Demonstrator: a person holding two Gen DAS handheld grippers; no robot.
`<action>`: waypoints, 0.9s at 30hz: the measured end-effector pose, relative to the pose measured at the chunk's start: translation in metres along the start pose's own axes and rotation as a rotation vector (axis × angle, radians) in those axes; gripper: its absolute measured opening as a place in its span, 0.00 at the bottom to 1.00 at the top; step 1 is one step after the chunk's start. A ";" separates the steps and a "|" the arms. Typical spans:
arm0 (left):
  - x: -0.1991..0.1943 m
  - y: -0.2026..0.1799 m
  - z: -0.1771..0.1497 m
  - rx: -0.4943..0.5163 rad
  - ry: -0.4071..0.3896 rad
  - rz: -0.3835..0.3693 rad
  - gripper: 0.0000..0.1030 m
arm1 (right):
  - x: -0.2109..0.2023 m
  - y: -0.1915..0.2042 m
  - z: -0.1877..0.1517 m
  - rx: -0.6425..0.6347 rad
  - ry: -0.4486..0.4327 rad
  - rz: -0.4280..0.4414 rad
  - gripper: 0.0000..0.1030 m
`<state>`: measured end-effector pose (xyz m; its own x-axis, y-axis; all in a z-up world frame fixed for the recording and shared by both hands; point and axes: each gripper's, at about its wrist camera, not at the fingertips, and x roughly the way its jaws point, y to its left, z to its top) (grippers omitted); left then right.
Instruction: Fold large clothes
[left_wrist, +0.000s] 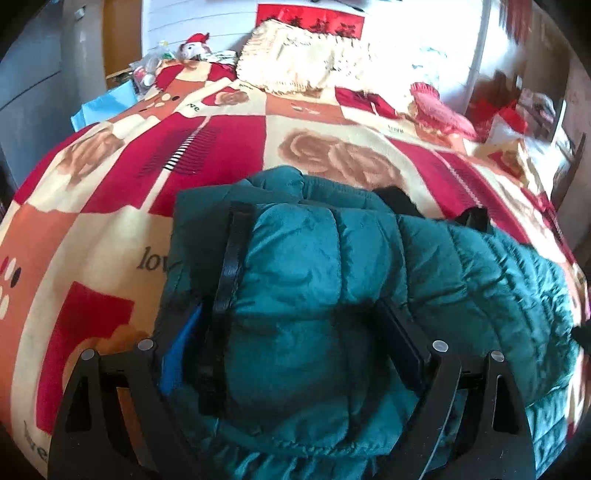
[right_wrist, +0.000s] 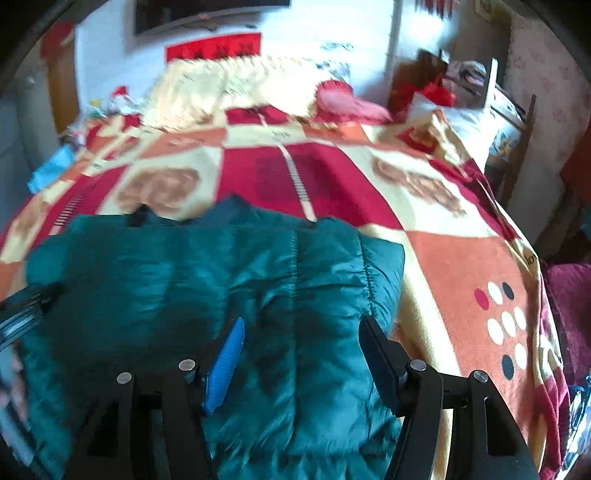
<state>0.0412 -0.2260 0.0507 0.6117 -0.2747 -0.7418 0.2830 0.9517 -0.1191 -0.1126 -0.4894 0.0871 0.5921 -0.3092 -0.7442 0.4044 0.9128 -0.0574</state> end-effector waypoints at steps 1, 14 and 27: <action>-0.003 0.001 -0.001 -0.012 -0.008 -0.002 0.87 | -0.005 0.003 -0.003 -0.008 -0.003 0.006 0.61; -0.060 0.010 -0.015 0.023 -0.049 -0.034 0.87 | -0.009 0.006 -0.035 0.004 0.049 0.019 0.61; -0.105 0.045 -0.069 0.049 -0.011 -0.006 0.87 | -0.001 -0.022 -0.068 0.078 0.145 0.026 0.61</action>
<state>-0.0611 -0.1446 0.0782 0.6180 -0.2820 -0.7339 0.3220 0.9424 -0.0909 -0.1700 -0.4910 0.0438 0.4984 -0.2383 -0.8336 0.4461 0.8949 0.0109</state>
